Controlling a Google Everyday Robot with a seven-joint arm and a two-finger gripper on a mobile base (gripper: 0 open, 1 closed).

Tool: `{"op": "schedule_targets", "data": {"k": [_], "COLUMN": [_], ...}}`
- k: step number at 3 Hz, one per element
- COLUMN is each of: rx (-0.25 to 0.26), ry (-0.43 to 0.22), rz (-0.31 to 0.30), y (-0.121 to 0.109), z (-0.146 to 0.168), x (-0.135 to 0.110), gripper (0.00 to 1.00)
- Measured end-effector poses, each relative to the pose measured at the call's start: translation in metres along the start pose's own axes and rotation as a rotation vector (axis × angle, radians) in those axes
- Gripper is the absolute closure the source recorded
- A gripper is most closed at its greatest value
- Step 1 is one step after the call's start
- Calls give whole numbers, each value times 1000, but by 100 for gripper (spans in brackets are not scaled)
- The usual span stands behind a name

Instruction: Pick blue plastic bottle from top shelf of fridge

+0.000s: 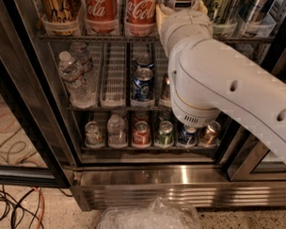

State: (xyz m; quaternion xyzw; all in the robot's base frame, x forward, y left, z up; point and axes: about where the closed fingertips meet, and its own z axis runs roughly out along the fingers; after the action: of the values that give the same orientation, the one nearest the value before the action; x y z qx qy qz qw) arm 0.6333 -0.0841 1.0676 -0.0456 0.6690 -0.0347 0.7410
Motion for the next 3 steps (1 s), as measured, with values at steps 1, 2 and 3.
{"op": "schedule_targets", "data": {"k": [1,2,3], "rx": [2,6,4], "ry": [-6,-14,-12], "rz": [-20,-43,-57], "y": [1,-4,-7], "z": [7,15,20], "x": [-1,-5,-6], "gripper": [38,38,38]}}
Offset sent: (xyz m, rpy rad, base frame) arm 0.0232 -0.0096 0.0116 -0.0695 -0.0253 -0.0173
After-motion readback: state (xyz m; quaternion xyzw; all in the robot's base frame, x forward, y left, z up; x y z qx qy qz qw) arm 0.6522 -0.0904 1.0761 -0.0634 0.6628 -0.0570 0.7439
